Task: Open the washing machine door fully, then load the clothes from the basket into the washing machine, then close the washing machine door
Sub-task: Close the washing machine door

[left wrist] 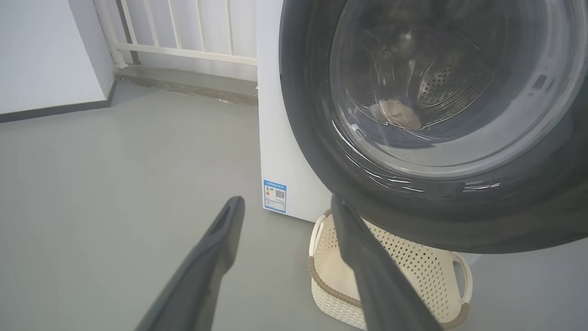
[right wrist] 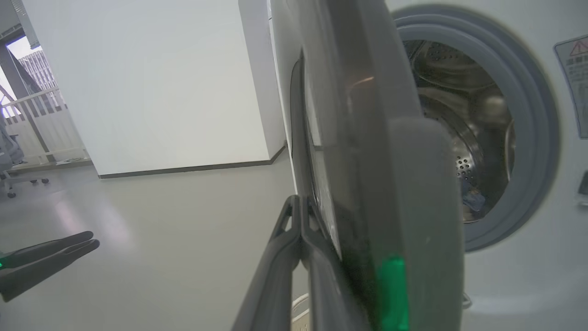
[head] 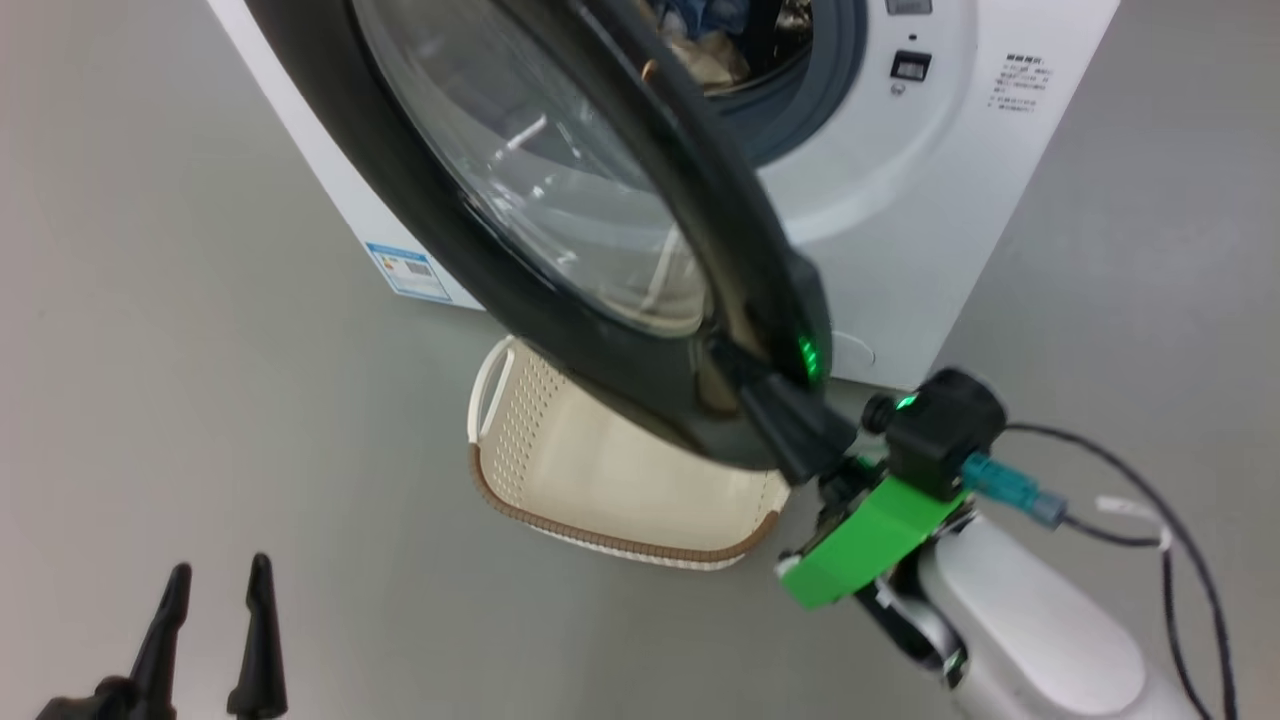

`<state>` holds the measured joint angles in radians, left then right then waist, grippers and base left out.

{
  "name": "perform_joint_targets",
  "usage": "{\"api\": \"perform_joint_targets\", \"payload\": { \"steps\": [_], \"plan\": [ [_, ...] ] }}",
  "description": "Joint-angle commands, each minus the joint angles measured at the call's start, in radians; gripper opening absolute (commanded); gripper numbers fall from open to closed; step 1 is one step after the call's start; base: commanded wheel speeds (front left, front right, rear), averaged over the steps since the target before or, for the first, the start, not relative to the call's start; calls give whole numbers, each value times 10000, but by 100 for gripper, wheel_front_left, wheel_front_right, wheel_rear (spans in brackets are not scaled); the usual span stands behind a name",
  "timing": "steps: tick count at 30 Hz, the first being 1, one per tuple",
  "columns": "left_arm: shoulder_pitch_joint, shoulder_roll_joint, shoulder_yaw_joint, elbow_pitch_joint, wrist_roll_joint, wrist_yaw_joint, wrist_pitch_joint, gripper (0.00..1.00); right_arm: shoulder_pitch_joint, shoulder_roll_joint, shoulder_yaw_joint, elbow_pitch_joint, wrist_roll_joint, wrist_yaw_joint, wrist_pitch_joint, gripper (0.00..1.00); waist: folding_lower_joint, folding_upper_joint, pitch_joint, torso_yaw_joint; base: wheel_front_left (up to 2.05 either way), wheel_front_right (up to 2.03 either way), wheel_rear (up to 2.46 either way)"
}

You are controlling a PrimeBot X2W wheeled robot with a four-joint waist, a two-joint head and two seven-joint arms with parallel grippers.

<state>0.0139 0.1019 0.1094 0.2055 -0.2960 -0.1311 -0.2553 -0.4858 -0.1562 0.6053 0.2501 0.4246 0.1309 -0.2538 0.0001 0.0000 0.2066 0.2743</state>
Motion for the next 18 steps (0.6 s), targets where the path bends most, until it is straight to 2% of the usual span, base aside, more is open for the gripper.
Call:
{"api": "perform_joint_targets", "payload": {
  "steps": [1, 18],
  "plan": [
    [-355, 117, 308, -295, 109, 4, -65, 100, -320, 32, -105, -169, -92, -2, -80, 0, -1, 0, 238, -51, 0, 0, 0],
    [-1359, -76, -274, -468, -6, 4, -65, 100, -1856, -522, -1638, 241, -487, -2, -80, 0, -1, 0, 1563, 206, 0, 0, 0]
  ]
}}
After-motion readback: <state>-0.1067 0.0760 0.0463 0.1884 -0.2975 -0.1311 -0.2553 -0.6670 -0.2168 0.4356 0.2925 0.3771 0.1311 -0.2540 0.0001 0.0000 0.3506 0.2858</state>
